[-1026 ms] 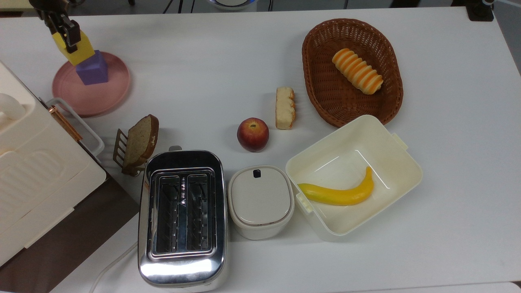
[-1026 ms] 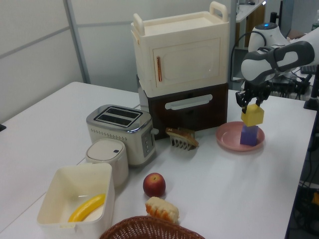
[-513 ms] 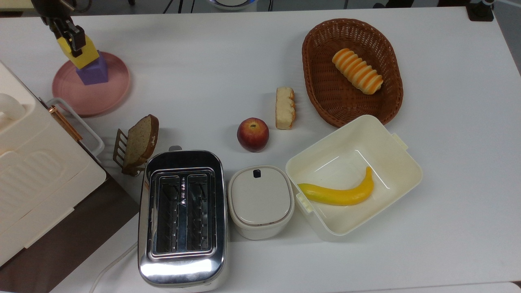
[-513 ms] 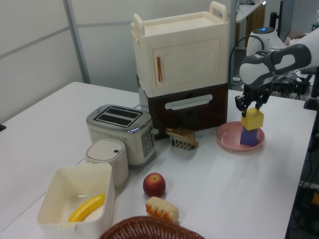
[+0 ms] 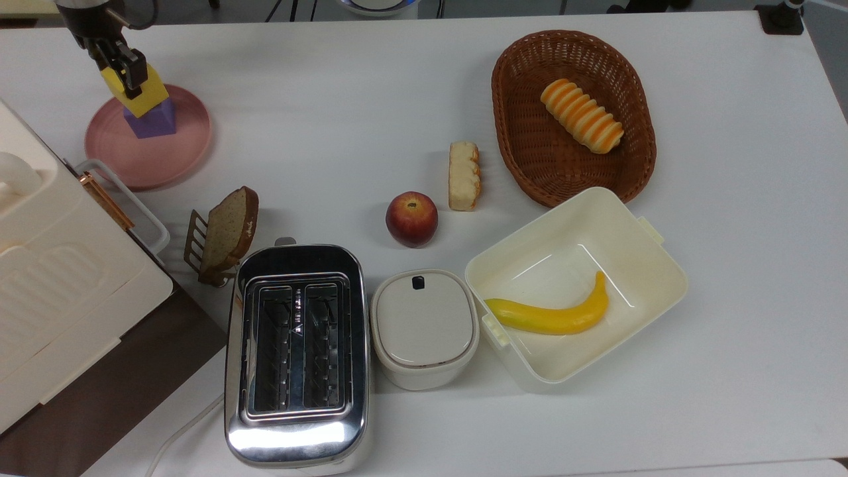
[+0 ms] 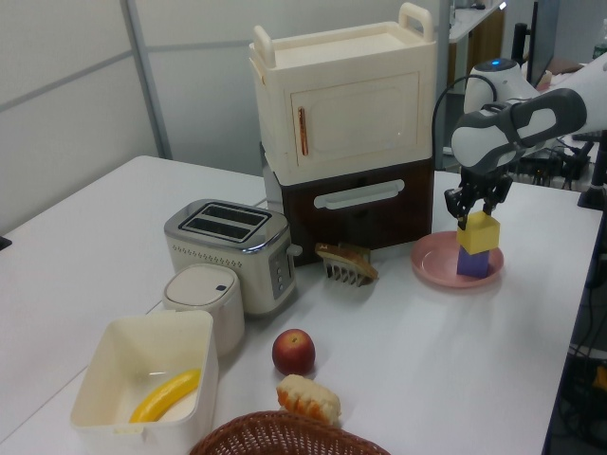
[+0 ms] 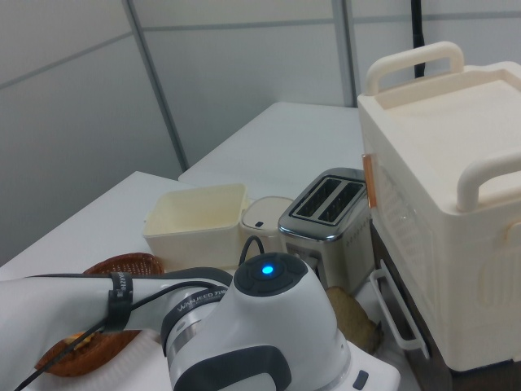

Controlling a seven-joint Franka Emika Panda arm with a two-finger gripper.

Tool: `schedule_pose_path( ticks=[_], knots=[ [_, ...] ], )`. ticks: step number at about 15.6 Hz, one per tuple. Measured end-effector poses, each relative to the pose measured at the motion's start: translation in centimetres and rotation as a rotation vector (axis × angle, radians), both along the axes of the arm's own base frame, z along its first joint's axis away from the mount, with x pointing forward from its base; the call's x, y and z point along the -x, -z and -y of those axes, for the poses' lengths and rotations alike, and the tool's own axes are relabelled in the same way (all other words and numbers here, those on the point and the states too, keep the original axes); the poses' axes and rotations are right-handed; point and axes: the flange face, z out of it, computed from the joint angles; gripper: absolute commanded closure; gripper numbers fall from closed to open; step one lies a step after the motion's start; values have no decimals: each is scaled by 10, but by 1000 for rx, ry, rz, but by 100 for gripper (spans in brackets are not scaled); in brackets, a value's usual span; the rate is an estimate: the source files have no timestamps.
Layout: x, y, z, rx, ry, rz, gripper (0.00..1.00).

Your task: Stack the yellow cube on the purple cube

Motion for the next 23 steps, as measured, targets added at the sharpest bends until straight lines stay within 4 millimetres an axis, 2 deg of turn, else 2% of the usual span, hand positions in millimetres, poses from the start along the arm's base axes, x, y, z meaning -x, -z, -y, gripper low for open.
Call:
schedule_pose_path(
  ticks=[9,12,15,18,21,23],
  knots=[
    [-6,3,-8,-2,-21,-6,0],
    [-8,-3,-8,3,-22,5,0],
    [-20,-37,-28,8,-48,35,0],
    [-33,-99,-65,-15,-92,6,0],
    [-45,-160,-116,-26,-170,-29,0],
    [-59,-183,-164,-24,-251,-44,0]
  ],
)
